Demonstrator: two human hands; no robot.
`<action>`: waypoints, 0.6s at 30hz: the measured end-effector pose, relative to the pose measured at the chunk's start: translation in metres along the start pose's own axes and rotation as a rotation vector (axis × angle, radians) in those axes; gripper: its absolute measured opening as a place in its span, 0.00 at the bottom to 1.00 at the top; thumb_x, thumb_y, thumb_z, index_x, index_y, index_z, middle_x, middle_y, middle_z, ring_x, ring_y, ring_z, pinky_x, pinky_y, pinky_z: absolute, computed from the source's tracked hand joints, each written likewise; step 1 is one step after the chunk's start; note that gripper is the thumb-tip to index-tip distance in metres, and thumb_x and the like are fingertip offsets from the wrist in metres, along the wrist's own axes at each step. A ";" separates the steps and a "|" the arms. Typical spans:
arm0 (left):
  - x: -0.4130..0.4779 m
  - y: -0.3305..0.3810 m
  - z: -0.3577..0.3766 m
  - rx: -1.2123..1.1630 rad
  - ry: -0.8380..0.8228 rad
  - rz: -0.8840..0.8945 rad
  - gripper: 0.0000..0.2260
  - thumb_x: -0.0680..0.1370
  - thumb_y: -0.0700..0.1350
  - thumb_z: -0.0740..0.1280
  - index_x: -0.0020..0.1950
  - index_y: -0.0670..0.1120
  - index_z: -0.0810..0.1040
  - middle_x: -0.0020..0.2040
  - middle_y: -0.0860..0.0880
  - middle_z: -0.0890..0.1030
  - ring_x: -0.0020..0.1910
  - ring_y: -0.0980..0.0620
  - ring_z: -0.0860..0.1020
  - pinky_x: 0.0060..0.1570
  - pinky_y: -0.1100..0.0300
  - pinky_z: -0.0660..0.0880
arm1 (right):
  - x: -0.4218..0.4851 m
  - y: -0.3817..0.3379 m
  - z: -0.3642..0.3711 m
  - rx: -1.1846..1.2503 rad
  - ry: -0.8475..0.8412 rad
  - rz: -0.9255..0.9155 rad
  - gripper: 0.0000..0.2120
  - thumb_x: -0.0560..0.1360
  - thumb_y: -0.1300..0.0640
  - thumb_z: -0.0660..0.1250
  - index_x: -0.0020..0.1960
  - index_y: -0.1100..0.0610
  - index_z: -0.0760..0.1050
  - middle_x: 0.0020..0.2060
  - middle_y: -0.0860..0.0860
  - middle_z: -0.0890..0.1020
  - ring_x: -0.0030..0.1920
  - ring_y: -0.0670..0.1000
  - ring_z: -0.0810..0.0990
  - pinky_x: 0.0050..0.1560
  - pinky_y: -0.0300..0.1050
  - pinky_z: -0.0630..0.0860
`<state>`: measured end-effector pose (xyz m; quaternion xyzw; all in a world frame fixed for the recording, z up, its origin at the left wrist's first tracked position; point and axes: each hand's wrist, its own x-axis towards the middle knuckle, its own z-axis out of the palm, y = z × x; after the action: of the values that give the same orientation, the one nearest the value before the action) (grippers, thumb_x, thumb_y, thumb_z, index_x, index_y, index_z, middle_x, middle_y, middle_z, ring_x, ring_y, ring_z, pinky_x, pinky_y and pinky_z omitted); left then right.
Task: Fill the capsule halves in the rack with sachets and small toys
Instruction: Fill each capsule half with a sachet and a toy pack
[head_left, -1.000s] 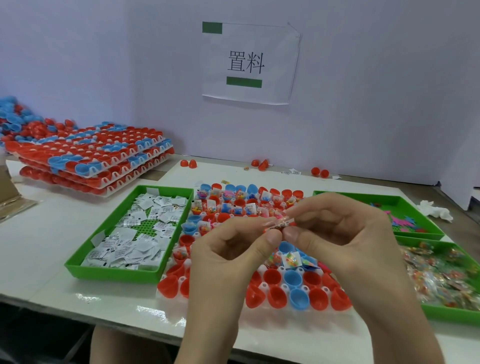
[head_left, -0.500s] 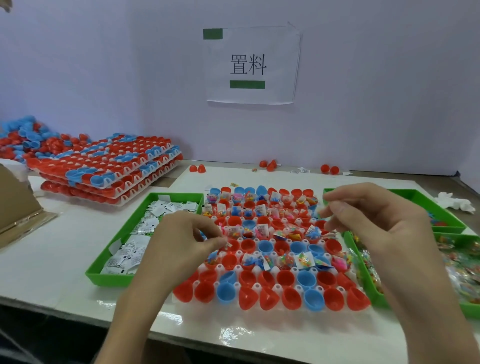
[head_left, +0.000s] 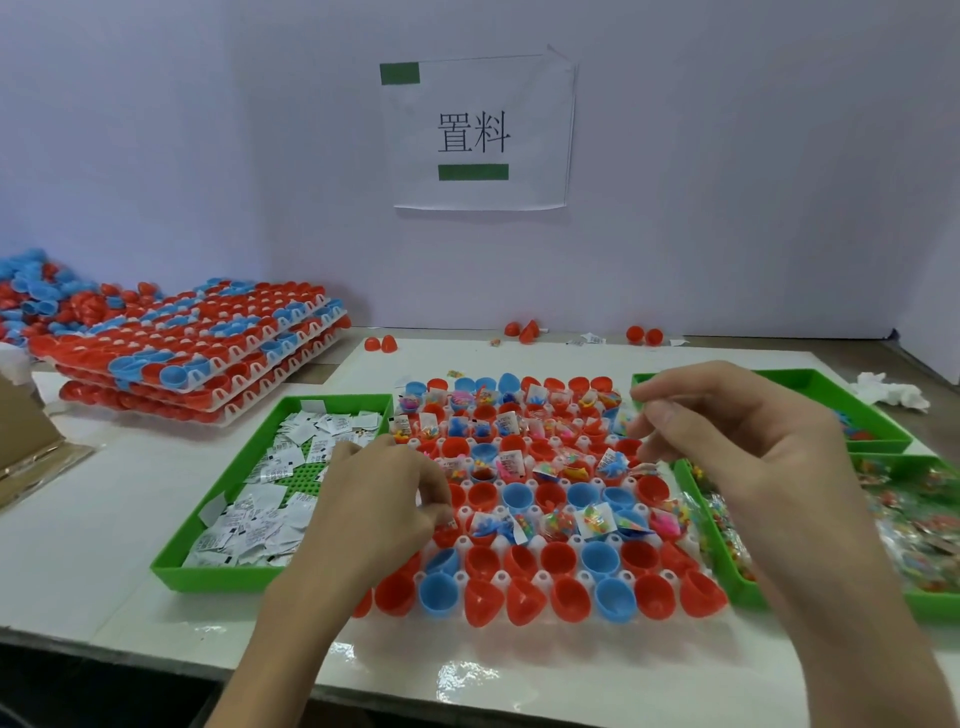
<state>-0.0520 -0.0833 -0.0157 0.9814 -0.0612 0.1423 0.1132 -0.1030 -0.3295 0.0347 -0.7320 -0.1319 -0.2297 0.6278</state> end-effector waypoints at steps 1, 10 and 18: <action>0.001 0.001 0.001 0.001 -0.001 0.002 0.06 0.73 0.56 0.74 0.38 0.59 0.81 0.36 0.64 0.78 0.44 0.62 0.68 0.61 0.54 0.63 | 0.000 0.000 0.000 -0.002 0.000 0.000 0.10 0.75 0.61 0.70 0.45 0.46 0.83 0.38 0.48 0.86 0.37 0.46 0.84 0.40 0.34 0.80; 0.009 0.004 0.008 0.022 -0.065 0.001 0.11 0.71 0.58 0.76 0.33 0.58 0.78 0.41 0.61 0.82 0.50 0.60 0.71 0.65 0.51 0.61 | 0.001 0.005 -0.004 0.015 0.007 -0.008 0.10 0.75 0.62 0.70 0.45 0.48 0.84 0.37 0.49 0.86 0.37 0.47 0.84 0.41 0.35 0.80; 0.010 0.004 0.006 0.116 -0.073 0.037 0.07 0.71 0.60 0.75 0.44 0.58 0.85 0.45 0.61 0.79 0.53 0.58 0.67 0.67 0.47 0.63 | 0.006 0.021 -0.024 -0.031 0.096 0.020 0.11 0.76 0.63 0.70 0.46 0.47 0.84 0.39 0.49 0.86 0.39 0.46 0.84 0.43 0.34 0.80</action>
<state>-0.0419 -0.0894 -0.0175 0.9896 -0.0749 0.1118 0.0513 -0.0921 -0.3572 0.0220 -0.7309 -0.0906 -0.2602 0.6244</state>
